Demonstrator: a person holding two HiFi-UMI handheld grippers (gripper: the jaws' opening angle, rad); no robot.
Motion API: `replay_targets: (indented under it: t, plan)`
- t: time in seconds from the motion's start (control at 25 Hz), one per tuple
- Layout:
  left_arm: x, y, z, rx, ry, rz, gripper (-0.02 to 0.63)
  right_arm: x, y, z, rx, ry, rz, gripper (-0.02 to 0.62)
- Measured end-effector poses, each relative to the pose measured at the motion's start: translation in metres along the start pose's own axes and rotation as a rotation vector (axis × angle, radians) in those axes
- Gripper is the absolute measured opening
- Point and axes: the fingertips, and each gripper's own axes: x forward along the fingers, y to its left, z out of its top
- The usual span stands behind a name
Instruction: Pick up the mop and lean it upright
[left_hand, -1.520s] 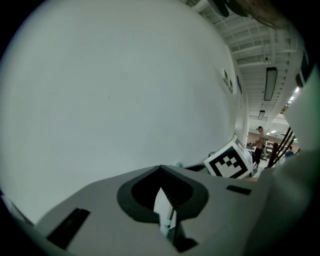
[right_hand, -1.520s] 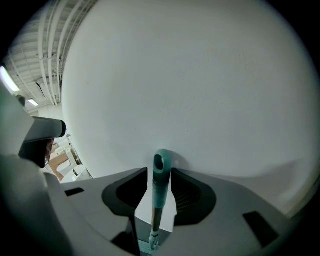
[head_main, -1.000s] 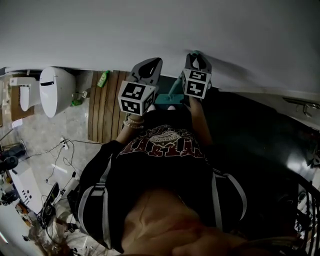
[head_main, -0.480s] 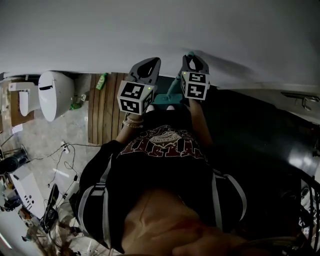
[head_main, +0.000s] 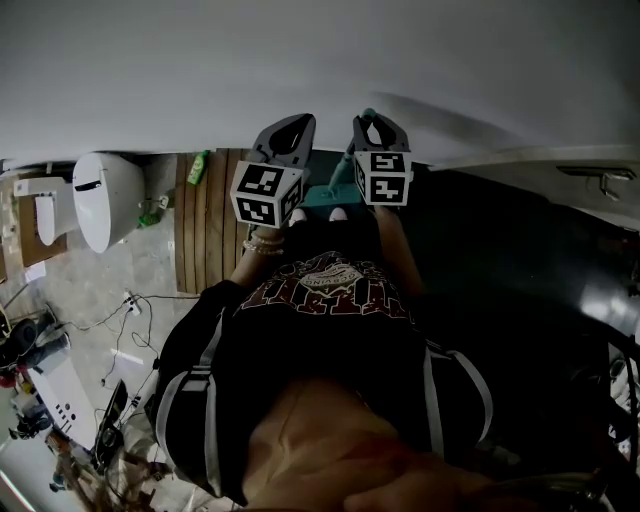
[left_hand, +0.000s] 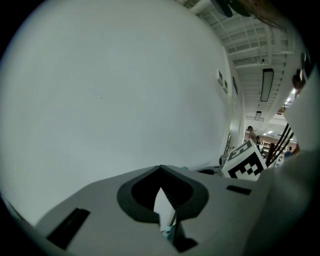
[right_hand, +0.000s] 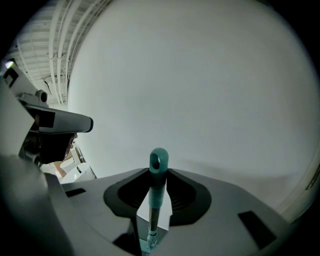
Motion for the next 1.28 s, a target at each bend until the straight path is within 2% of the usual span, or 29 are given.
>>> replay_targets:
  t: [1.28]
  plan:
    - [-0.015,-0.059,-0.015,0.034,0.007,-0.087,0.044,-0.104,0.040,-0.046,-0.029,0.031,0.086,0.115]
